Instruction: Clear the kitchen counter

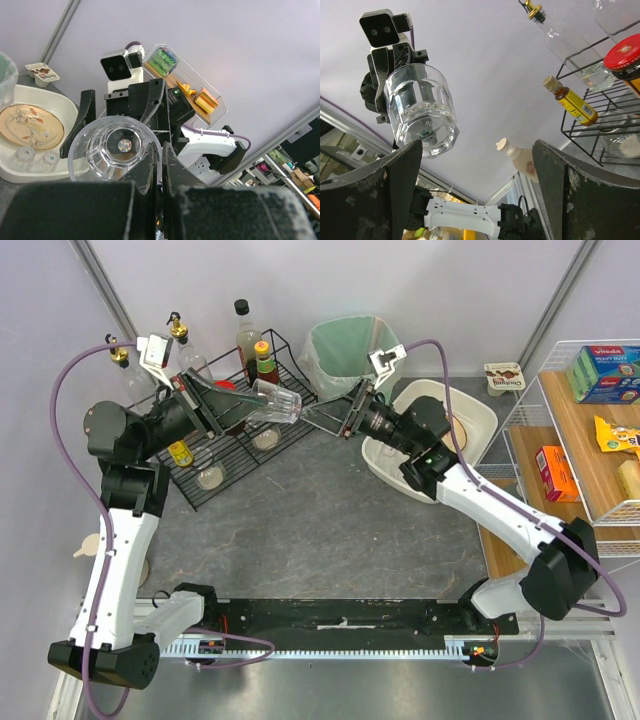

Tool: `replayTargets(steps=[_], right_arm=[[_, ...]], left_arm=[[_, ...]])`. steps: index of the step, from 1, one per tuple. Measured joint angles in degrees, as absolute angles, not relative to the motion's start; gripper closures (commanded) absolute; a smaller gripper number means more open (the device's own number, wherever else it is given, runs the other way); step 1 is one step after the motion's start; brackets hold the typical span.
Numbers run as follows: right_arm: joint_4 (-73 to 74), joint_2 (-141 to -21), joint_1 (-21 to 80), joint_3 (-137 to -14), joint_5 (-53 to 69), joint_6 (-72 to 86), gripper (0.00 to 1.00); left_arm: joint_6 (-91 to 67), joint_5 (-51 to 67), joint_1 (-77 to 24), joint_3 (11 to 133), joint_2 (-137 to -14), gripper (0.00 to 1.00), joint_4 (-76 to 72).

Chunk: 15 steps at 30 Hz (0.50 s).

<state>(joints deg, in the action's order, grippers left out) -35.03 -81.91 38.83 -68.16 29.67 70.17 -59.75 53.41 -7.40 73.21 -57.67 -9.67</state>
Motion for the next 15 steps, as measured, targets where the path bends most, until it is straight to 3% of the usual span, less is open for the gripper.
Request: replayTargets(steps=[15], right_arm=[[-24.4,-67.4,41.1,-62.9,17.8,59.2,0.02]], left_arm=[[-57.1,52.5,-9.9,76.9,-59.1,0.99,-1.2]])
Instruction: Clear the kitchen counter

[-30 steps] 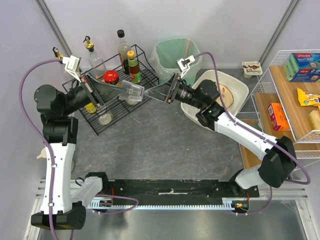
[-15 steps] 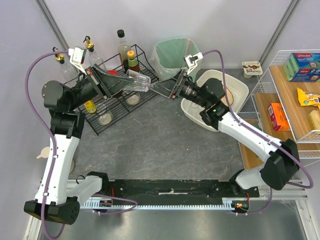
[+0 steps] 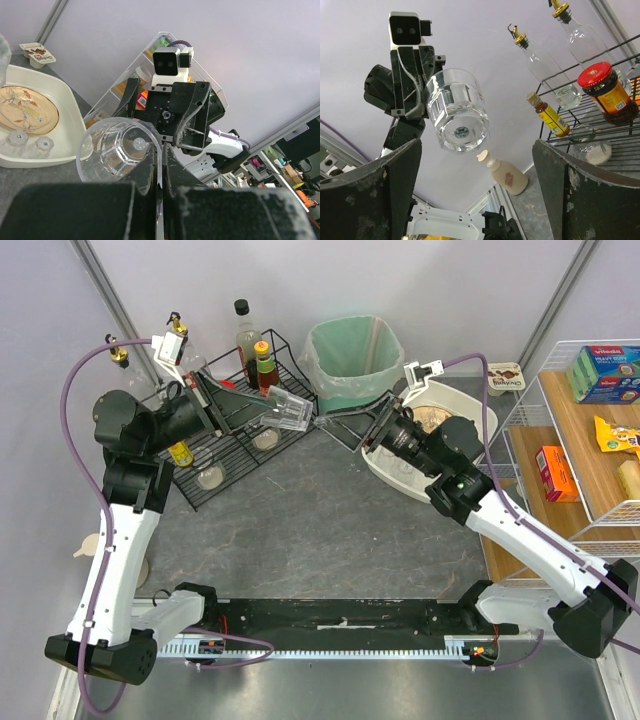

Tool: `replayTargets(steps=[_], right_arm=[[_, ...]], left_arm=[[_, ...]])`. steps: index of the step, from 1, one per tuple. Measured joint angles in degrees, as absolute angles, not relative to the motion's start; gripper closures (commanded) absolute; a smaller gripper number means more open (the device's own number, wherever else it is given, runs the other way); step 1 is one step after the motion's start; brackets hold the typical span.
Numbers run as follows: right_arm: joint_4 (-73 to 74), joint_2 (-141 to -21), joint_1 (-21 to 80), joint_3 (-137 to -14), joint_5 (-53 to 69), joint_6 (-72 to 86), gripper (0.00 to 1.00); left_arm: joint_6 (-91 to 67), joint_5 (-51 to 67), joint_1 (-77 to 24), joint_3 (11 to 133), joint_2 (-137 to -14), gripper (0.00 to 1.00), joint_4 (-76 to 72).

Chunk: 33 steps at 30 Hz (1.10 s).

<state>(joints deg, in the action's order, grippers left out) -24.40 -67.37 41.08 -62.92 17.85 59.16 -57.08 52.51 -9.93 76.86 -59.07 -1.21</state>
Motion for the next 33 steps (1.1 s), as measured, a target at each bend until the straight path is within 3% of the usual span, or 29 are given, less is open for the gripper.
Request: replayTargets(steps=[13,16,19,23,26,30,33], right_arm=[[-26.5,-72.4,41.2,-64.9,16.9,62.1,0.02],[-27.9,-72.9,41.3,-64.9,17.5,63.3,0.11],[-29.5,-73.1,41.4,-64.9,18.2,64.7,0.27],[-31.5,-73.2,41.5,-64.9,18.7,66.3,0.35],[-32.8,-73.3,41.5,-64.9,19.1,67.1,0.33],[-33.2,-74.1,41.4,-64.9,20.0,68.1,0.14],[-33.2,-74.4,41.5,-64.9,20.7,68.4,0.14]], left_arm=[[-60.6,53.0,-13.1,74.0,-62.0,0.98,-6.9],[-60.6,53.0,-13.2,74.0,-62.0,0.98,-7.6],[-60.7,53.0,-13.4,74.0,-62.0,0.98,-7.9],[-60.7,53.0,-13.6,73.8,-62.0,0.98,-7.9],[-60.7,53.1,-13.6,73.6,-62.2,0.98,-8.3],[-60.8,53.0,-13.6,73.3,-62.4,0.99,-8.7],[-60.8,53.0,-13.6,73.0,-62.6,0.98,-8.8]])
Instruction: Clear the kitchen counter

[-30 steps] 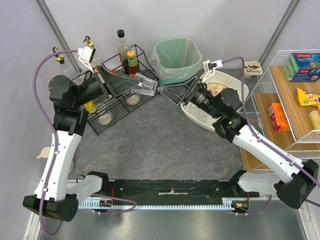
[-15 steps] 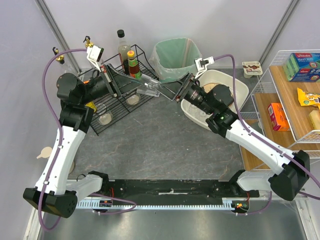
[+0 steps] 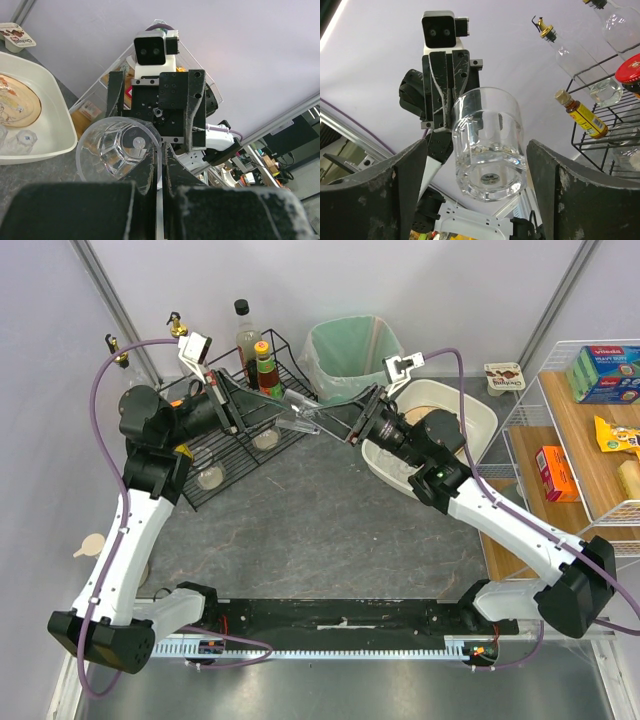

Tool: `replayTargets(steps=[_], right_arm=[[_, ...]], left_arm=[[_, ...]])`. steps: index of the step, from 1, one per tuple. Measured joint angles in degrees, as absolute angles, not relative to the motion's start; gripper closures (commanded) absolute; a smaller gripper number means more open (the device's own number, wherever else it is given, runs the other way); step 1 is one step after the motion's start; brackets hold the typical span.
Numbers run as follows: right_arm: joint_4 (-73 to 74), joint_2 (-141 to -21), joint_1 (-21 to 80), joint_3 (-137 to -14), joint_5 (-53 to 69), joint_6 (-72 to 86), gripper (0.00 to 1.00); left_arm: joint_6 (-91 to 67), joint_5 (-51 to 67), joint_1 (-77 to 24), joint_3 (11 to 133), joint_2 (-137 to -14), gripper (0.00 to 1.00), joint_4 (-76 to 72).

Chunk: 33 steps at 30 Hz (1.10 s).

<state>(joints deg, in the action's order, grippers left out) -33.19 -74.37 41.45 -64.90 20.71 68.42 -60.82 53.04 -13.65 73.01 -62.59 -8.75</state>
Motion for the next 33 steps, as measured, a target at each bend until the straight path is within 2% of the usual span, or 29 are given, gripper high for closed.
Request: replayTargets(steps=[4,8,12,15,19,22,24,29,33], right_arm=[[-33.0,-74.4,41.5,-64.9,21.3,68.4,0.32],[-32.7,-75.3,41.3,-64.9,21.8,69.2,0.44],[-31.9,-75.7,40.9,-64.9,22.2,69.7,0.64],[-29.9,-75.7,40.9,-65.1,22.0,69.5,0.75],[-23.9,-75.5,41.1,-66.4,21.4,67.9,0.83],[-15.4,-75.5,41.5,-68.2,20.3,64.4,0.85],[-9.3,-75.5,41.4,-69.6,19.1,61.5,0.85],[10.9,-75.5,38.6,-75.6,15.4,51.5,0.88],[23.7,-75.5,33.1,-78.0,10.0,43.7,0.88]], left_arm=[[-61.0,53.0,-13.6,72.4,-62.8,0.98,-9.1],[-61.3,53.1,-13.6,71.8,-62.7,0.98,-10.0],[-61.7,52.6,-13.5,70.9,-62.7,0.96,-10.1],[-61.8,52.4,-13.5,70.0,-62.6,0.79,-10.2],[-61.3,52.2,-13.5,68.8,-62.6,0.33,-9.0],[-58.0,50.9,-14.0,68.6,-62.2,0.11,-4.3],[-54.2,48.0,-14.0,68.8,-61.4,0.08,2.5],[-43.1,36.6,-14.0,74.0,-61.3,0.06,22.5],[-37.0,28.4,-13.9,75.9,-61.1,0.07,30.9]])
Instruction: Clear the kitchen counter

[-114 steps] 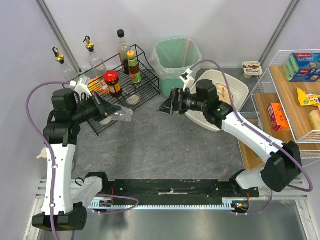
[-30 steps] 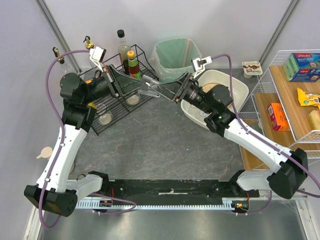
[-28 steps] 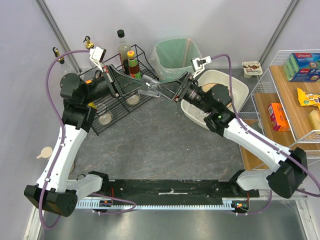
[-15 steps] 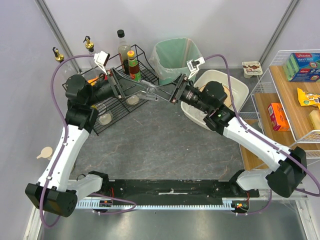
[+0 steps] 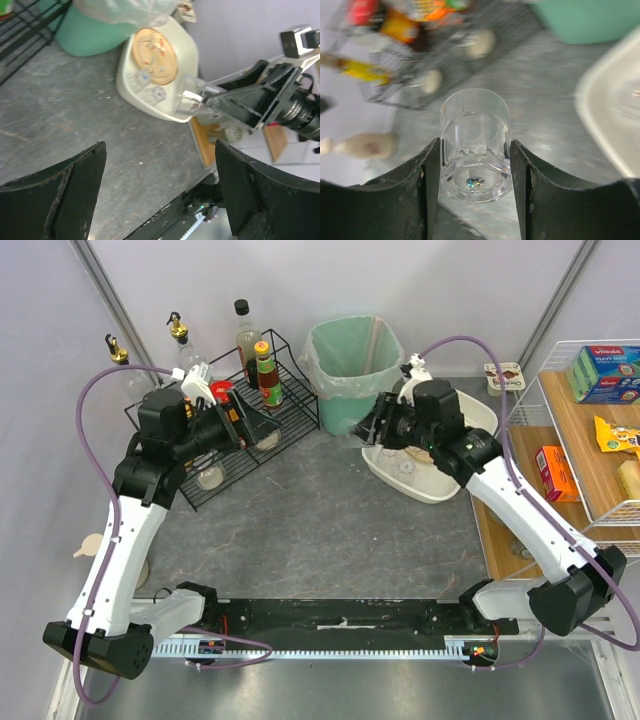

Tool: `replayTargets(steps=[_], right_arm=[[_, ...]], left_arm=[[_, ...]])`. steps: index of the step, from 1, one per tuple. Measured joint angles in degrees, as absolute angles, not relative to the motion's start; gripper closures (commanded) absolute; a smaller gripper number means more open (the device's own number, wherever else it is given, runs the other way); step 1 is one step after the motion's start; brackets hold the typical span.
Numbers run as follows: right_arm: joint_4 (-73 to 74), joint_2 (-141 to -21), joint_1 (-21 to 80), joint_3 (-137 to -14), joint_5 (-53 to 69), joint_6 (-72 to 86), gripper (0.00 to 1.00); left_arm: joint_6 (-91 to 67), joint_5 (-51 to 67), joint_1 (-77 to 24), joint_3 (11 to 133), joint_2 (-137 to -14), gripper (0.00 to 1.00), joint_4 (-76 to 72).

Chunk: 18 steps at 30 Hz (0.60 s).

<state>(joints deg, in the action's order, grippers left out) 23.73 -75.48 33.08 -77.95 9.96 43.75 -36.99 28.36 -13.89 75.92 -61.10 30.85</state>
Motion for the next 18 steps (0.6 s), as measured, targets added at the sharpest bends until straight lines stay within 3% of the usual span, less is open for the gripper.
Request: replayTargets(steps=[8,18], right_arm=[[41.6,-79.4,24.2,-78.0,-7.5,30.5,0.88],[49.5,-86.0,21.8,-78.0,-22.2,21.9,0.87]], left_arm=[[-32.5,23.9,-13.8,71.6,-61.4,0.1,34.7],[-31.6,24.1,-13.8,70.6,-62.0,0.11,34.6]])
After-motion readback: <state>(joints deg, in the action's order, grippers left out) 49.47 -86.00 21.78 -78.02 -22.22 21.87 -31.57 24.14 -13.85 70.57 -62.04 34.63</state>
